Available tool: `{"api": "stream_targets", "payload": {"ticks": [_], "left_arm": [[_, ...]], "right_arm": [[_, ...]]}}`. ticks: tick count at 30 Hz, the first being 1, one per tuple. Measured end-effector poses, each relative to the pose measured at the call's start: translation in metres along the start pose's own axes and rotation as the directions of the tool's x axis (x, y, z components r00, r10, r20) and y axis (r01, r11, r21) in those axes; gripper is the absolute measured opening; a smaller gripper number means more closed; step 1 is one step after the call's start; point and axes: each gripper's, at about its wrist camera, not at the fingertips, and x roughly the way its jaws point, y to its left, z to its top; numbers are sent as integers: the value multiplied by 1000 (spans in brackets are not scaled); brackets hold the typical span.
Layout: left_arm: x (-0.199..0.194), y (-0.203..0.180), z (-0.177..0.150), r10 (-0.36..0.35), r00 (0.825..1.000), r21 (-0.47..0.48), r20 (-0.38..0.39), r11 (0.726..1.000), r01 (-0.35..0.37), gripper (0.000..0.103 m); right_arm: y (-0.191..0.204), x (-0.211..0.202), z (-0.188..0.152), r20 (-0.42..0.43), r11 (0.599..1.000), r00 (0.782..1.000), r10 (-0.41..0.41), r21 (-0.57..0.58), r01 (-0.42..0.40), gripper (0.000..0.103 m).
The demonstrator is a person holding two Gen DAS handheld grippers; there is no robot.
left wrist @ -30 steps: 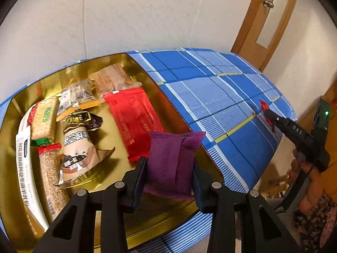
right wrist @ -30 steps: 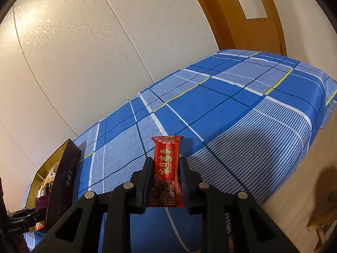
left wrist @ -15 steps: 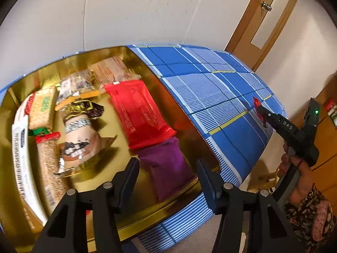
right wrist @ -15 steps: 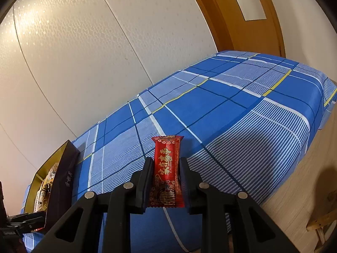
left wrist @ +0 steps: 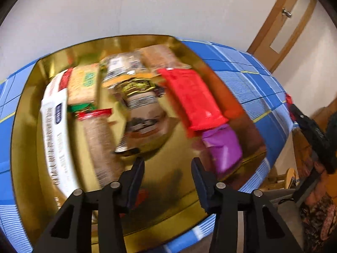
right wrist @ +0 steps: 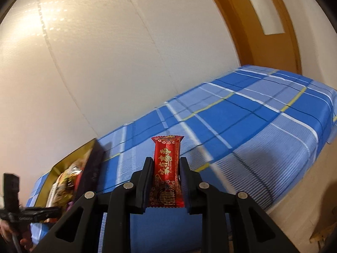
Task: Organize snacks
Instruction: 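Lower the small red candy bar into the gold tray with the right tool and release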
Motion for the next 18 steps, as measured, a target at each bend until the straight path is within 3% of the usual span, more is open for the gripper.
{"api": "stream_targets", "payload": {"ticks": [4, 10, 13, 18], "left_arm": [[-2, 14, -4, 24, 1000, -7, 1, 1000, -24, 42], [-6, 34, -9, 8, 1000, -81, 7, 997, -8, 42], [-12, 36, -13, -7, 1000, -105, 25, 994, 10, 42], [-29, 22, -22, 53, 996, -48, 73, 998, -50, 44]], "right_arm": [[31, -6, -3, -14, 993, 994, 108, -46, -109, 25], [92, 0, -10, -103, 957, 964, 246, -130, -258, 25], [125, 14, -15, -197, 929, 936, 291, -176, -326, 25], [170, 38, -27, -354, 876, 885, 302, -263, -405, 25]]}}
